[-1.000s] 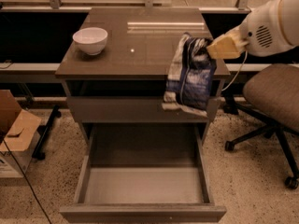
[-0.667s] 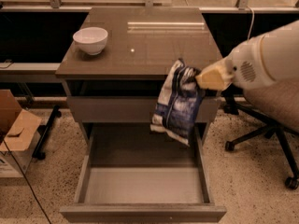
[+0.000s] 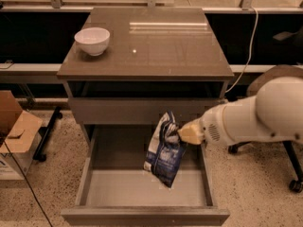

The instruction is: Place blue chip bag into middle drawer

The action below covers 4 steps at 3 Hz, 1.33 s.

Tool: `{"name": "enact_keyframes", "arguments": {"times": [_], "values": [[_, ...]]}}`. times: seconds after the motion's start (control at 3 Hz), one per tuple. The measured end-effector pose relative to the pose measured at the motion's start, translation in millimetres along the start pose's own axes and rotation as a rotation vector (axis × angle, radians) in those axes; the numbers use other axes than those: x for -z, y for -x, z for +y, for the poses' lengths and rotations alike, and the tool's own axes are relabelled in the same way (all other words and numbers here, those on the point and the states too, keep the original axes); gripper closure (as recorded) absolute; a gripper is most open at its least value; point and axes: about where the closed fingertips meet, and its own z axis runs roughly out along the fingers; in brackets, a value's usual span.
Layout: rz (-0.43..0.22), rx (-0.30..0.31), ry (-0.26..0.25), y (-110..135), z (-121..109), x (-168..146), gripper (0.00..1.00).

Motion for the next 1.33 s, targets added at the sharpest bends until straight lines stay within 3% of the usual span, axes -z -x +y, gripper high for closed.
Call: {"name": "enact_keyframes", "arguments": {"times": [0.33, 0.67, 1.33], "values": [[0.027, -0.070, 0.018, -25, 1, -43, 1.00], [0.061, -0.146, 0.041, -56, -17, -109, 1.00], [0.093, -0.279, 0.045, -107, -47, -172, 1.00]]}}
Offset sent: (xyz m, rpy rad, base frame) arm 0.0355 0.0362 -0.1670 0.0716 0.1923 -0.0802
